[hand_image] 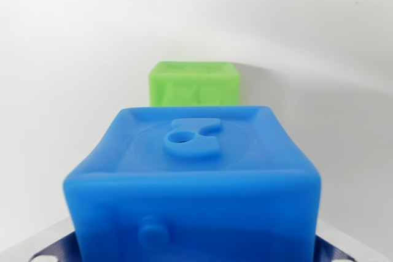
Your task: Stack cube
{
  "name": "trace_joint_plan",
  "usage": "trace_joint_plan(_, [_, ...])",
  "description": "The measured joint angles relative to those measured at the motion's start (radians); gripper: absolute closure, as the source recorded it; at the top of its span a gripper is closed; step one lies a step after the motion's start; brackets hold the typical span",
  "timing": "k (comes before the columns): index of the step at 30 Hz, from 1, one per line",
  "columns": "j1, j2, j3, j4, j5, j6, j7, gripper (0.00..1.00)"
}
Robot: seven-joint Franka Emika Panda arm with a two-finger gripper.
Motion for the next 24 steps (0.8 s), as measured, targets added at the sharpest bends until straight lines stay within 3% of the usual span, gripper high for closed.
trace_joint_plan(15, [-0.004,0.083,0.01,0.0,0.041,0.08,-0.029,1.0])
trace_joint_plan(24, [-0.01,0.12,0.018,0.003,0.058,0.112,-0.041,1.0])
